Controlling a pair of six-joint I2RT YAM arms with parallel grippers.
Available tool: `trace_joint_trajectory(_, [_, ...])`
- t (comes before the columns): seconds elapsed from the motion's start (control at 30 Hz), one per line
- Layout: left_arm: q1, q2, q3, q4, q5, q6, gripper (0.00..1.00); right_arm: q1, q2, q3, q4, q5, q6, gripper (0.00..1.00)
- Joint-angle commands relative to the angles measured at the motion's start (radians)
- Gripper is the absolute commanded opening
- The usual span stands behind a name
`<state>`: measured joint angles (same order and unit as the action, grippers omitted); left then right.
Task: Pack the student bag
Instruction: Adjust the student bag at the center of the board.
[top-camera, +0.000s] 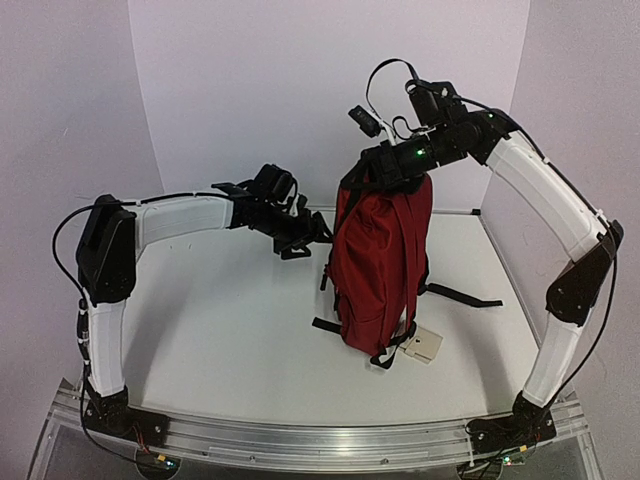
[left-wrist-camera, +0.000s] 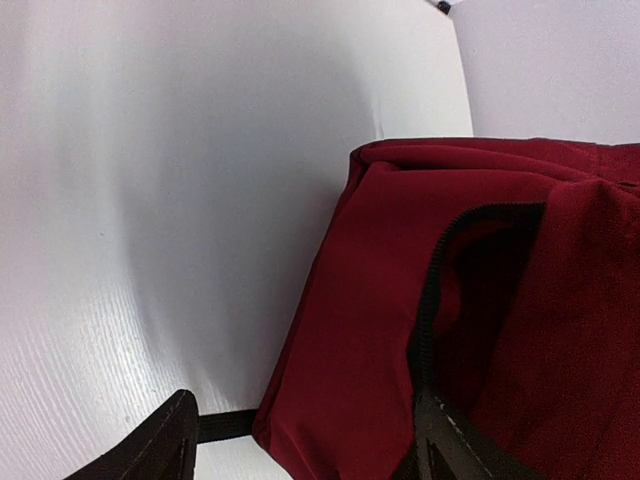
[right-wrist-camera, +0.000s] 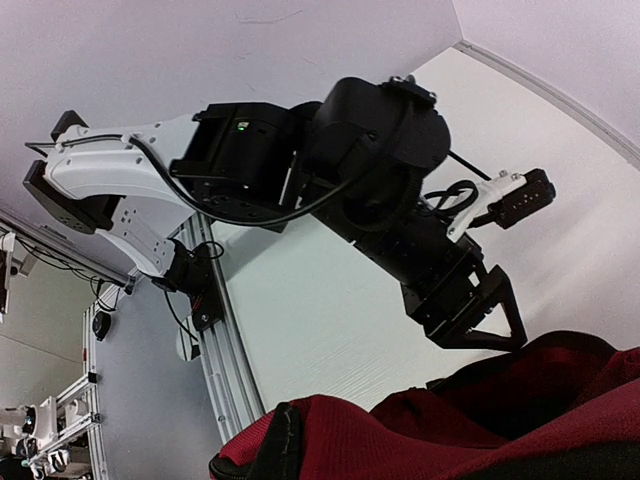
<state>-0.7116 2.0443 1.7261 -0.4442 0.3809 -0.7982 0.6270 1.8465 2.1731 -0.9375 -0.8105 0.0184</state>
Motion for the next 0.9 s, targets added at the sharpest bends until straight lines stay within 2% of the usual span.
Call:
trace_joint_trajectory(0.0, [-0.001,-0.117,-0.030,0.112,-0.017,-0.014,0.78,0.005,-0.051,0.062,0.133,-0.081,-0.026,0.00])
trace_joint_trajectory(0.07, [-0.011,-0.092,-0.009,0.100,0.004,0.004,0.82,0.005,-0.053,0.060,0.134,-0.079,-0.026,0.00])
trace_joint_trajectory(0.2, [-0.044,0.027,0.160,-0.040,0.029,0.061,0.82,0.005,-0.052,0.067,0.133,-0.073,-0.026,0.00])
trace_joint_trajectory(0.33, [-0.049,0.128,0.274,-0.207,-0.024,0.060,0.64,0.005,-0.059,0.077,0.133,-0.060,0.006,0.00])
trace_joint_trajectory(0.47, [-0.049,0.158,0.311,-0.272,-0.055,0.061,0.44,0.001,-0.067,0.078,0.134,-0.050,0.012,0.00])
trace_joint_trajectory(0.6, [-0.043,0.156,0.346,-0.309,-0.087,0.062,0.10,-0.009,-0.055,0.103,0.135,-0.044,0.020,0.00])
trace_joint_trajectory(0.63, [-0.035,0.147,0.354,-0.318,-0.104,0.059,0.04,-0.014,-0.045,0.118,0.137,-0.043,0.017,0.00])
trace_joint_trajectory(0.73, [-0.011,0.099,0.378,-0.359,-0.180,0.057,0.00,-0.030,0.013,0.217,0.145,-0.049,0.009,0.00])
trace_joint_trajectory(0.87, [0.039,-0.012,0.369,-0.415,-0.299,0.052,0.00,-0.054,0.138,0.454,0.163,-0.079,0.041,0.00])
